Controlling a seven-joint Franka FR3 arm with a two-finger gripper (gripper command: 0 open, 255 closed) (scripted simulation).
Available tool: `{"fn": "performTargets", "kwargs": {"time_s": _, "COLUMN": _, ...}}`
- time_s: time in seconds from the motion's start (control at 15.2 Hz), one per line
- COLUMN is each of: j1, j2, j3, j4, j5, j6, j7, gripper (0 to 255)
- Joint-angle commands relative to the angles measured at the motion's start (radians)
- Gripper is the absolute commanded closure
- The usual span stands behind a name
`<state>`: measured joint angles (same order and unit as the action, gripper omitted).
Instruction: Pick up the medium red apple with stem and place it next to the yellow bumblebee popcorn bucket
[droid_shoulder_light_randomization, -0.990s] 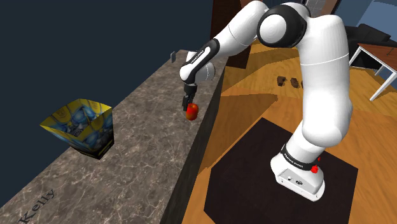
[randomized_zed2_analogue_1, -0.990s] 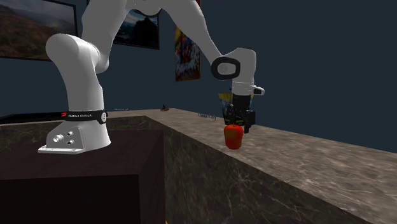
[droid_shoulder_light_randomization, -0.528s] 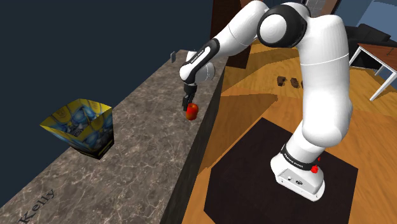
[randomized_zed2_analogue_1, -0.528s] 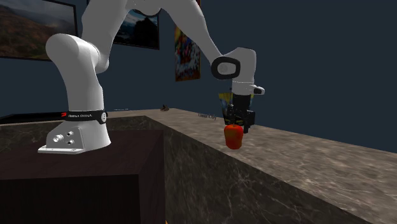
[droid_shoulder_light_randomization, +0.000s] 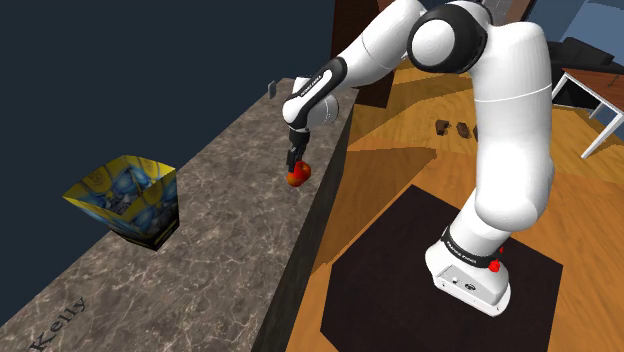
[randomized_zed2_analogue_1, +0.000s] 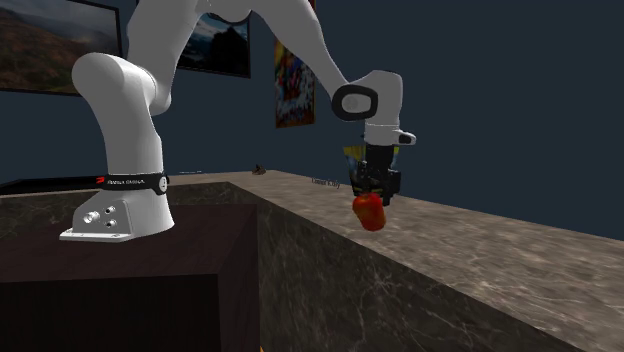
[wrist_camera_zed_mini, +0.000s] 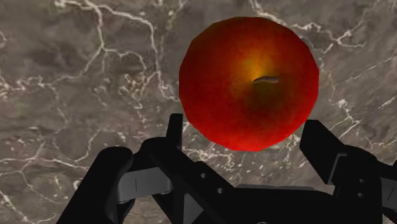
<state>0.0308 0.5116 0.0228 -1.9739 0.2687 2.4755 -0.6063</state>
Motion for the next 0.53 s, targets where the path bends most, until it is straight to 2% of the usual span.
{"fn": "performTargets", "kwargs": {"time_s": 0.0, "j1": 0.001, "j2": -0.019, "j3": -0.002, "j4": -0.002, "j5": -0.004, "j6": -0.018, "j7": 0.005, "gripper": 255}}
{"fn": "performTargets", "kwargs": {"time_s": 0.46, "j1": 0.005, "j2": -0.088, "j3": -0.01, "j4": 0.0, "j5": -0.018, "j6": -0.087, "j7": 0.025, "gripper": 255}}
